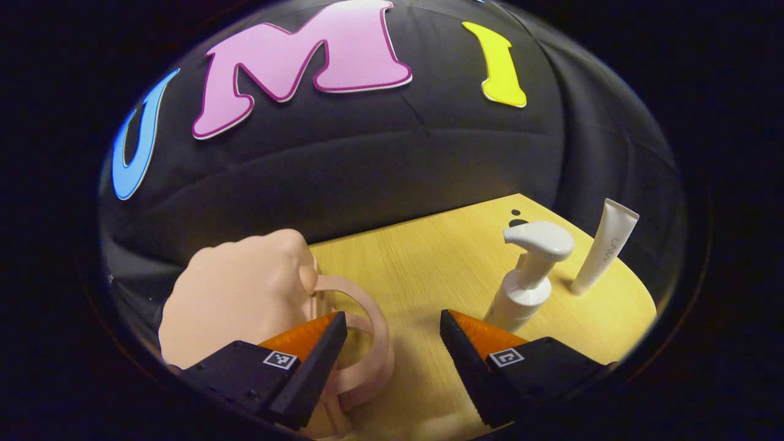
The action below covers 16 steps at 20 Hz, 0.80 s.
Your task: First open the suitcase, pack the skin care products into it, and then close the suitcase.
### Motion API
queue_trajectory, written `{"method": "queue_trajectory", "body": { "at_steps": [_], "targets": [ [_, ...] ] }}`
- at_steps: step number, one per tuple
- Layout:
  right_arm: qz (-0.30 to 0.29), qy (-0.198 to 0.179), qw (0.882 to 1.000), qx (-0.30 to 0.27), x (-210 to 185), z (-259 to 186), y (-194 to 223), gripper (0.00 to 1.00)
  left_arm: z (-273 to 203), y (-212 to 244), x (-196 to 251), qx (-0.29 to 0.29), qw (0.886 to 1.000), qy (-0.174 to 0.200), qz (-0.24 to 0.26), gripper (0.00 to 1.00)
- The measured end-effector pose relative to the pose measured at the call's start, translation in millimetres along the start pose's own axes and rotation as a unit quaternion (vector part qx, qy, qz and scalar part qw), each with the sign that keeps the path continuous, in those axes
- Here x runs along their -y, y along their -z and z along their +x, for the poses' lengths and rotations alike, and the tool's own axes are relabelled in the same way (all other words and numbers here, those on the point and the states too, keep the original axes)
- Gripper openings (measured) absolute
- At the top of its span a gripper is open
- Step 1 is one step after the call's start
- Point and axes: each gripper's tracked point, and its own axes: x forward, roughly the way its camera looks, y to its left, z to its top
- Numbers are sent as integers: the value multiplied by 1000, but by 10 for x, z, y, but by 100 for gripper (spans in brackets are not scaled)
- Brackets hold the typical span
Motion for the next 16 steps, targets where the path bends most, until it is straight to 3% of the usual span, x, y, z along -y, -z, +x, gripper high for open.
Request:
{"method": "queue_trajectory", "body": {
  "at_steps": [4,8,9,10,11,16],
  "targets": [
    [3,-6,1000,-6,47,46,87,97,246,205,71,-68,998,-4,11,89],
    [16,15,1000,-9,280,90,114,97,430,321,-79,-93,995,-34,5,69],
    [16,21,1000,-11,326,101,133,97,431,333,-110,-100,994,-40,3,50],
    [13,25,1000,-13,364,107,153,97,452,344,-143,-104,994,-40,-1,42],
    [9,29,999,-14,396,99,163,97,460,336,-123,-105,994,-33,-8,29],
    [1,19,1000,-3,228,34,96,97,261,-8,-102,-72,997,-2,-31,18]
  ]
}}
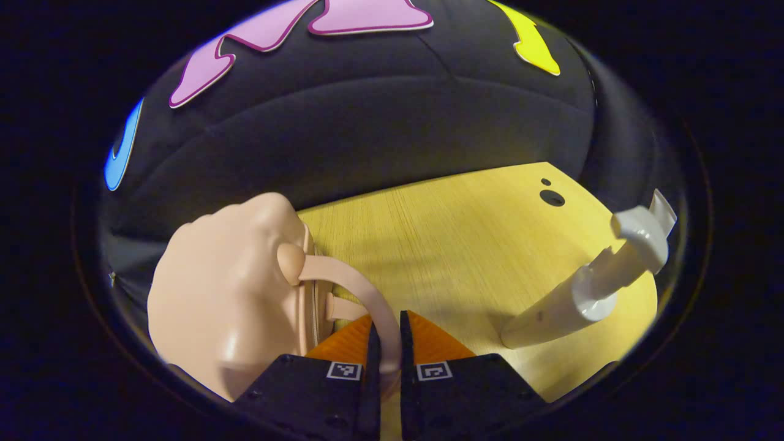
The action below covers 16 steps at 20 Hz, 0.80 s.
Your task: First open the suitcase, pack the skin care products into it, and then close the suitcase.
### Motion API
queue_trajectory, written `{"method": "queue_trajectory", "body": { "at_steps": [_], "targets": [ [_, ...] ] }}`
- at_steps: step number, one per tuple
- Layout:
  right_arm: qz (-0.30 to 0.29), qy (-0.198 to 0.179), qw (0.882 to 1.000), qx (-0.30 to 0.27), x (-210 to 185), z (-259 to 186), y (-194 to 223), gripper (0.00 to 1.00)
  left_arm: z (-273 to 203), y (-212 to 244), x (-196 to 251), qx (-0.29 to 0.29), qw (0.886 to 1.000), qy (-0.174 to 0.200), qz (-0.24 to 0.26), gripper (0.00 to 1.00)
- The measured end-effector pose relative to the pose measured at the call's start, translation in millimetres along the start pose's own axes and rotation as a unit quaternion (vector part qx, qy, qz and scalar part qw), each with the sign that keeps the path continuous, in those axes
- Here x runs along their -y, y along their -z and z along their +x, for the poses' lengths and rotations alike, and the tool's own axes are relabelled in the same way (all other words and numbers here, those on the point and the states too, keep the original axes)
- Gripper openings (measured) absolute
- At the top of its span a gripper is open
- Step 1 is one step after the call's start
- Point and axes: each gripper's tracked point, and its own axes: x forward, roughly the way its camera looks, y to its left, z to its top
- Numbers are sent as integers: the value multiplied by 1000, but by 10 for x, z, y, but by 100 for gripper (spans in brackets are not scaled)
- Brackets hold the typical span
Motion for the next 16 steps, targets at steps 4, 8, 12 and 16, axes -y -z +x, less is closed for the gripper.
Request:
{"method": "queue_trajectory", "body": {
  "at_steps": [4,8,12,16],
  "targets": [
    [-5,6,1000,10,-163,-84,-86,97,-409,-307,-122,18,997,25,-64,16],
    [-6,11,1000,24,-483,-304,-242,97,-894,-687,-426,56,995,38,-80,15],
    [-17,-2,999,44,-908,-493,-466,96,-1439,-969,-1174,82,992,18,-89,15],
    [-18,5,997,74,-1119,-496,-722,96,-1884,-1129,-2274,111,991,-49,-50,14]
  ]
}}
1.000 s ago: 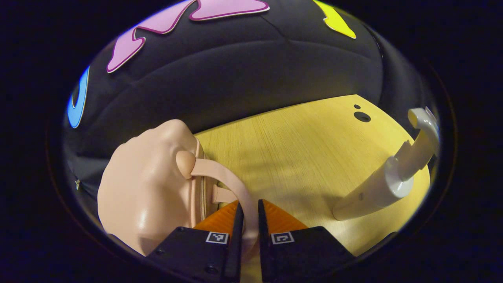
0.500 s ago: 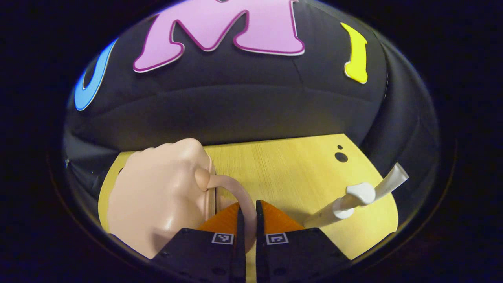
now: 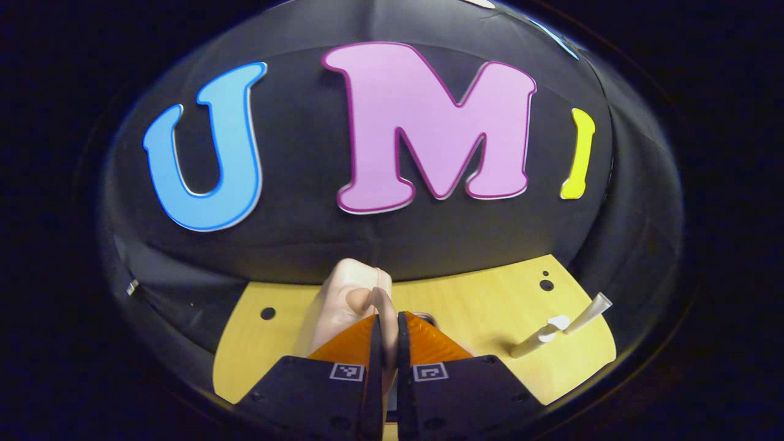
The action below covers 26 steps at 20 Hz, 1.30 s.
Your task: First open the suitcase, pack the skin care products into it, and then close the suitcase.
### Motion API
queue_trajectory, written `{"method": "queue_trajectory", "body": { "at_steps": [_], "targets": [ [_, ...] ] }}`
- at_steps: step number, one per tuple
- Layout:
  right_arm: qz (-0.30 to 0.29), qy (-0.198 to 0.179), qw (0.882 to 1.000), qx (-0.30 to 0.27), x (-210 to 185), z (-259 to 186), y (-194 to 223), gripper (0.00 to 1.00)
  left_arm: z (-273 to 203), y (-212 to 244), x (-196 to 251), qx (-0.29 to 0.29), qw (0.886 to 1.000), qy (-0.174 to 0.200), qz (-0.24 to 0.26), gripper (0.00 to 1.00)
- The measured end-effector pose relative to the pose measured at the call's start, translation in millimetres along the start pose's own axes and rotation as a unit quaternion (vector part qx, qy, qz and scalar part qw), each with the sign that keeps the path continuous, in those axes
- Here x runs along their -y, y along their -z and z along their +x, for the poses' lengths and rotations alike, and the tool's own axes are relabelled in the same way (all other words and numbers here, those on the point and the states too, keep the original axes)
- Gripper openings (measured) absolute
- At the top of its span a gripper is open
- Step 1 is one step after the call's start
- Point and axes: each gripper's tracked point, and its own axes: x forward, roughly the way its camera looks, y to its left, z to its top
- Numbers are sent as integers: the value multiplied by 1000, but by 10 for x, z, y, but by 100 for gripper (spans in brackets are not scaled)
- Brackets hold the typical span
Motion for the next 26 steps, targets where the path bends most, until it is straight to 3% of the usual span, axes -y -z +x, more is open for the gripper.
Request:
{"method": "queue_trajectory", "body": {
  "at_steps": [3,6,14,19,26],
  "targets": [
    [-27,13,999,12,-53,1,-87,94,-73,-1,-778,14,999,-46,17,12],
    [-43,33,999,4,-40,-12,-99,96,-73,165,-1455,23,997,-78,2,12],
    [-69,85,994,-28,-21,-70,225,97,502,1251,-3041,1,993,-104,-57,11],
    [-66,92,992,-54,-201,-77,599,97,972,2224,-3469,-41,992,-100,-67,12],
    [-74,103,988,-87,-234,-271,997,96,1428,2903,-3497,-104,984,-123,-80,13]
  ]
}}
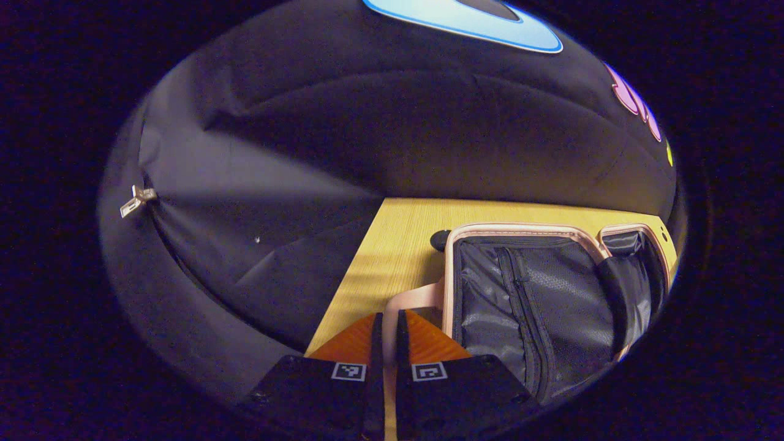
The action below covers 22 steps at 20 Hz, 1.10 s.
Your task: First open the suitcase, pack the skin care products into it, and then close the suitcase.
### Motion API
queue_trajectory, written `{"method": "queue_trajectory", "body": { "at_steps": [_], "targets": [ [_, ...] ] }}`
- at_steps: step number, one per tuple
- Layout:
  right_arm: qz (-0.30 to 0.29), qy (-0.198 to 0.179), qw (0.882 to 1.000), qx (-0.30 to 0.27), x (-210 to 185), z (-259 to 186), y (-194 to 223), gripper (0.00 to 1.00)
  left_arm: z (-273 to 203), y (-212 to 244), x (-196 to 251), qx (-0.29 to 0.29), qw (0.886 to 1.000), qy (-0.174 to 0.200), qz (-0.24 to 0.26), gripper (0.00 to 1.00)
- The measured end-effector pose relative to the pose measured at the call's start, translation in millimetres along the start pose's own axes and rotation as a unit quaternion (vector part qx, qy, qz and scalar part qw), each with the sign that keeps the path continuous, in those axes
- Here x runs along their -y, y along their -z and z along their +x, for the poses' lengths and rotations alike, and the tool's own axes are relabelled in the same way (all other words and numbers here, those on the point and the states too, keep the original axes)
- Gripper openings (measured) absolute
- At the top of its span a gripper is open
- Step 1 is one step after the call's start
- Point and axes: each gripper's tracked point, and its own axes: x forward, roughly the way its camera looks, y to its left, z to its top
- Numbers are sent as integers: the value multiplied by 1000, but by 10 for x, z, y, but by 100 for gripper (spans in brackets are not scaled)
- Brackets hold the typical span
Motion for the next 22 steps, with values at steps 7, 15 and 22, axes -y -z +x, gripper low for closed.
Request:
{"method": "queue_trajectory", "body": {
  "at_steps": [7,15,22],
  "targets": [
    [-5,-3,1000,17,61,-19,-133,99,-553,-337,-360,38,993,-100,44,42],
    [7,-13,999,30,415,191,-117,99,-1813,-1103,1035,200,979,-35,-6,98],
    [28,-22,999,22,954,614,254,96,-2735,-1108,2907,290,956,40,-29,98]
  ]
}}
